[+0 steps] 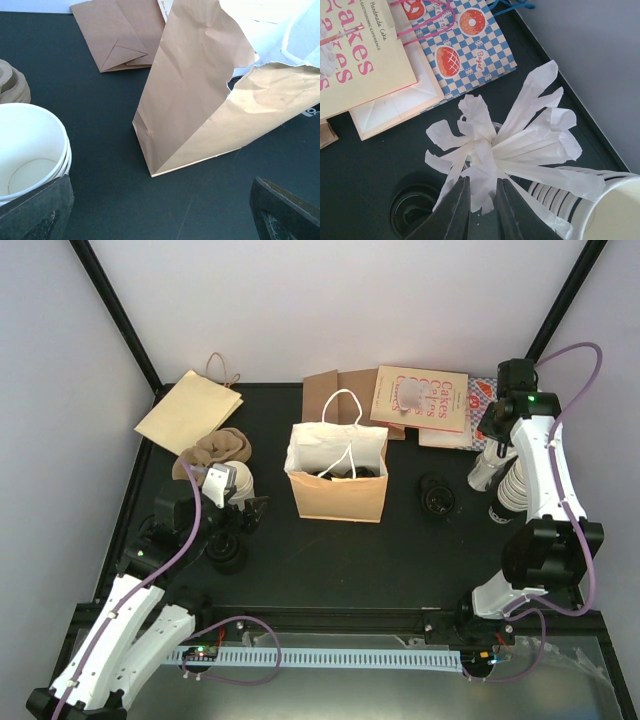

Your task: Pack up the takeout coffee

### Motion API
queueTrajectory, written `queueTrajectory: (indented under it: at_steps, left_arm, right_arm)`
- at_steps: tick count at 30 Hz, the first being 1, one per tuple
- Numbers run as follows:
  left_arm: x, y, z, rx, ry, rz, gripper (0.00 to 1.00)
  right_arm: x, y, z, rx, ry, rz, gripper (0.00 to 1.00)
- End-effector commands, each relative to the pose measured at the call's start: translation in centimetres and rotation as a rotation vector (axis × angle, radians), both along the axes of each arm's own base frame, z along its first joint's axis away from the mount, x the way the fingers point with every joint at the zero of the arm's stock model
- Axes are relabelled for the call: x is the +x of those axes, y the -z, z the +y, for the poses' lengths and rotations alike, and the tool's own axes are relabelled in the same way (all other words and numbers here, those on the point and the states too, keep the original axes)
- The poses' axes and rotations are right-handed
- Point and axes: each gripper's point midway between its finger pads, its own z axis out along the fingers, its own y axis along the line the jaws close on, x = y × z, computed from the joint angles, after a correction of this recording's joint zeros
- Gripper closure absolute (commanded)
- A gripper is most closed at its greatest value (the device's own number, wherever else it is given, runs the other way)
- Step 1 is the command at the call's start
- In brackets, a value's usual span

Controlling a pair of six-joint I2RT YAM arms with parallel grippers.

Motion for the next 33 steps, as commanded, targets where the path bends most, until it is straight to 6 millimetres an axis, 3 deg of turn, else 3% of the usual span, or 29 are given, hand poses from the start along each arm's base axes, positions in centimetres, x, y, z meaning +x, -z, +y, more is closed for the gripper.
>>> queueTrajectory:
  at_steps: [1,3,6,13,26,33]
  left_arm:
    - [0.3,-0.6,0.2,0.012,-0.011,-0.027,0.01]
    - [0.4,-0.5,0.2,0.014,-0.012,-0.026,0.01]
    - [0.4,-0.5,0.2,0.014,-0.011,-0.023,0.01]
    - [0.4,-0.4,0.2,0.014,-0.012,-0.019,0.01]
    - [0.4,-0.4,0.2,0.015,-0.01,-0.018,0.01]
    - [0.4,-0.3,0.2,0.016,-0.009,-0.016,0.01]
  right_arm:
    - [0.3,0.4,-0.5,-0.003,0.033,0.0,0.82]
    - [0.3,0.5,-0.5,-0.001,0.035,0.004,0.83]
    - [0.2,0.0,-0.5,0.001,0.034,-0.007,0.98]
    - [-0.4,-3.0,-0.6,-0.014,0.031,-0.051,0.99]
    - [-1.9,-10.4,-0.6,-0.035,0.025,-0.152,0.99]
    - [-4.3,-16.5,-0.2,-0.038,0.012,-0.284,0.98]
